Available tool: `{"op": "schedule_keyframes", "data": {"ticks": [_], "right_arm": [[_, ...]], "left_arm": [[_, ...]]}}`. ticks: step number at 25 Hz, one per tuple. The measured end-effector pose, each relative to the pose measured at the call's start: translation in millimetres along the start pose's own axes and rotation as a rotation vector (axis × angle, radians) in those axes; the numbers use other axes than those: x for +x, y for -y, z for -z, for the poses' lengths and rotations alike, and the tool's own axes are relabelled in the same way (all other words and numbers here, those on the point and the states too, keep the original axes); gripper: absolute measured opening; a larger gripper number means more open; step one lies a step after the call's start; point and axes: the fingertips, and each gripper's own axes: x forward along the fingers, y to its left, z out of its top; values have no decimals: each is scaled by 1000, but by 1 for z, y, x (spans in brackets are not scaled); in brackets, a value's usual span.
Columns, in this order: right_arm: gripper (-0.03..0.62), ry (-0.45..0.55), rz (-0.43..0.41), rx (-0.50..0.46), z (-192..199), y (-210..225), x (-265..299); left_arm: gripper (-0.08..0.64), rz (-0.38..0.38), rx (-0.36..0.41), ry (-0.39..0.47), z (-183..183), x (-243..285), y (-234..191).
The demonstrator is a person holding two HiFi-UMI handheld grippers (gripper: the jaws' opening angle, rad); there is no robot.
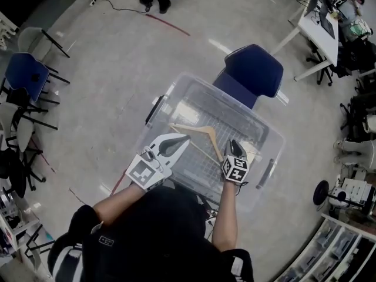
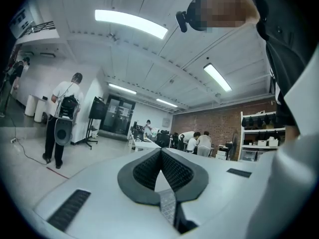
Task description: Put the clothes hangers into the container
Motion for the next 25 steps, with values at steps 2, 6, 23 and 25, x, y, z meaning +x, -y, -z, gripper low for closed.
{"op": "schedule_keyframes", "data": {"ticks": [2, 6, 23, 25], "right_arm": [[70, 59, 24, -3, -19, -6, -28], [51, 176, 56, 17, -51, -18, -84], [14, 340, 88, 112, -54, -68, -199], [14, 344, 97, 109, -54, -68, -199]], "left_arm": [[25, 24, 3, 3, 1, 0, 4], [25, 65, 17, 10, -1, 1, 15], [23, 141, 22, 15, -3, 8, 57], [25, 145, 27, 18, -3, 8, 58]]}}
